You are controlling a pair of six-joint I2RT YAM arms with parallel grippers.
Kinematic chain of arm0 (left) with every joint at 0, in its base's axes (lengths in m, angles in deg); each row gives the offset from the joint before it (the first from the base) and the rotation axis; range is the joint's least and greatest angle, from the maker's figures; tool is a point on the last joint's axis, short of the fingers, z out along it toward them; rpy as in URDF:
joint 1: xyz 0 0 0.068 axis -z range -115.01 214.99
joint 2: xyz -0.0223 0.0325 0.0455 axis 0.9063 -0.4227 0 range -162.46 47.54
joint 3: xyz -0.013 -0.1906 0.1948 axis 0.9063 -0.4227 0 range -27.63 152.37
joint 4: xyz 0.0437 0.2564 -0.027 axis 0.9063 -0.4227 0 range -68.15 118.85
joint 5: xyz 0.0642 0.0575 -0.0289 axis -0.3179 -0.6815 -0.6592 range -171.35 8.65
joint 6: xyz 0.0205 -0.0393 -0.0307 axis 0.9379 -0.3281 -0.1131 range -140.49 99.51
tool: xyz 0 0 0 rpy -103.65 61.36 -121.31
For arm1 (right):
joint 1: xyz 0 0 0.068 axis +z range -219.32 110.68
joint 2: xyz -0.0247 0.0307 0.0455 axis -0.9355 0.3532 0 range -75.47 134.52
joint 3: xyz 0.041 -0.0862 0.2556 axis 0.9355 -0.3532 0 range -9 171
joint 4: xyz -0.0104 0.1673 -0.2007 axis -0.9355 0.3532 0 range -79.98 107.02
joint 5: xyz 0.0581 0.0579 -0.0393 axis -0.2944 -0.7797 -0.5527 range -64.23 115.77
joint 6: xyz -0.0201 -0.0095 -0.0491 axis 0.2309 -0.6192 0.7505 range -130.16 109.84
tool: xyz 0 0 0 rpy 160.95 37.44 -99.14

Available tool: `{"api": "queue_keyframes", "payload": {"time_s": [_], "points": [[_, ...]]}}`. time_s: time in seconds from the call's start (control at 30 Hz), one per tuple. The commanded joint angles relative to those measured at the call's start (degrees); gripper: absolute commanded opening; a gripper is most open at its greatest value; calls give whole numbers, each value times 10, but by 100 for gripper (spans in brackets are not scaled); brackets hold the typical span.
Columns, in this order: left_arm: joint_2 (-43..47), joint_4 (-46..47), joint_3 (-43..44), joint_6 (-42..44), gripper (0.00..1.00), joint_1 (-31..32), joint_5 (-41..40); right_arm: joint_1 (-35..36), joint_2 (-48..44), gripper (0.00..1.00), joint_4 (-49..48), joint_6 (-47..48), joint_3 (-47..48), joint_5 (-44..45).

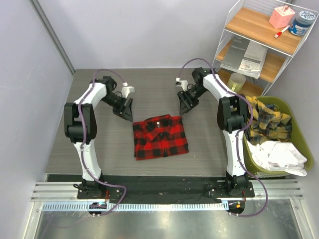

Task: Fold and stack the long sleeve shirts
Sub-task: Fold the shirt

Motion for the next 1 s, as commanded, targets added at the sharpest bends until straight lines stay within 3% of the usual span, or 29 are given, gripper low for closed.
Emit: {"api": "queue_keyframes", "payload": {"time_s": [0.0, 0.3, 0.4, 0.6, 0.63, 0.7, 0.73, 0.97], "points": [[-50, -6, 28, 37, 57, 9, -7, 15, 9, 62, -29, 29, 21, 7], [-101, 8, 42, 37, 57, 42, -23, 42, 4, 61, -13, 84, -9, 1], [-102, 11, 31, 38, 54, 47, -29, 46, 1, 55, -22, 89, -28, 14], [-100, 11, 21, 37, 36, 46, -45, 46, 1, 24, -33, 87, -38, 48], [-97, 21, 20, 34, 26, 45, -45, 46, 0, 12, -34, 85, -38, 51], [-83, 31, 18, 19, 14, 41, -42, 46, -6, 2, -40, 79, -39, 59], [-77, 45, 18, 12, 1, 38, -44, 45, -8, 1, -43, 75, -39, 65], [-34, 89, 11, -39, 0, 23, -86, 42, -32, 1, -111, 25, -61, 95]]}}
